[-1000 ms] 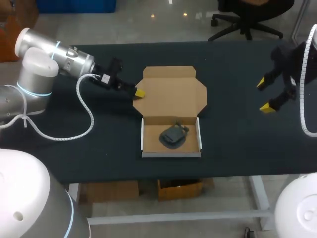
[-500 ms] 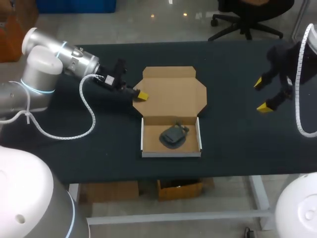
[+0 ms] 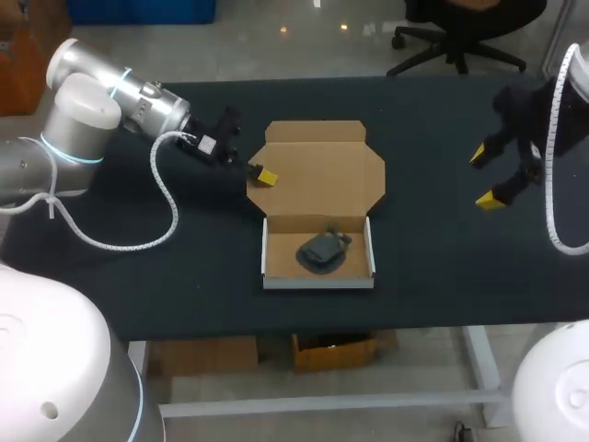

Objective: Assemble the packaging by folding the flat box into shape, placing the metal phone stand inside, and closing the box properly

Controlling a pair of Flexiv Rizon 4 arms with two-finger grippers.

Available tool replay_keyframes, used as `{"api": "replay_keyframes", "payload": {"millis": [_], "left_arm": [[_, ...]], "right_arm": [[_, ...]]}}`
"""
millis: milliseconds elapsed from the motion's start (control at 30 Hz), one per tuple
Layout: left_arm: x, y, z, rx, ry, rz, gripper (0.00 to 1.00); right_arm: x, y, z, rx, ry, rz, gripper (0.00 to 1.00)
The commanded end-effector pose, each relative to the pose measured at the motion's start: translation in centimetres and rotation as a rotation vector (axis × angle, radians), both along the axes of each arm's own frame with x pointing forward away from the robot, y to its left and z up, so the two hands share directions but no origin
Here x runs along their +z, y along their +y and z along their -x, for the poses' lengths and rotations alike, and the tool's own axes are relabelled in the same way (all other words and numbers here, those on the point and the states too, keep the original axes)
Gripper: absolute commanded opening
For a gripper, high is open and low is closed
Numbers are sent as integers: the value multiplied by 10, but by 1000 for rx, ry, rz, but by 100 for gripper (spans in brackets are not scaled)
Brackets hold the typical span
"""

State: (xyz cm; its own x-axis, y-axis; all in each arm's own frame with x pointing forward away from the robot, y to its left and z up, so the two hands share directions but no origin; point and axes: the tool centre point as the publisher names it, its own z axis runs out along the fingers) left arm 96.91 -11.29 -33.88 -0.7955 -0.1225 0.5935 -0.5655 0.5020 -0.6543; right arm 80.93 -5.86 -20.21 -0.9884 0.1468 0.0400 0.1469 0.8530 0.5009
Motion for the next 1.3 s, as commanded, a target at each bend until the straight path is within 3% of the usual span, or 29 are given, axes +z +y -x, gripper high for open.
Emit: {"api": "replay_keyframes", "payload": {"millis": [33, 133, 467, 600, 767, 967, 1300], "left_arm": [[-1, -1, -1, -9, 8, -10, 1], [-2, 0, 0, -12, 9, -10, 1], [-2, -1, 3, -30, -17, 4, 19], [-2, -2, 3, -29, -15, 8, 15], [-2, -3, 3, -30, -12, 13, 0], [-2, -4, 6, -39, -33, 15, 0], [4, -6, 10, -82, -160, 15, 0]], "right_arm": [[0, 0, -1, 2, 5, 1, 100], [0, 0, -1, 2, 7, 2, 100], [-1, 0, -1, 2, 8, 0, 100], [-1, 0, -1, 0, 9, 1, 100], [-1, 0, -1, 0, 9, 4, 100], [1, 1, -2, 4, 4, 4, 100], [2, 1, -2, 7, -2, 3, 100]]}}
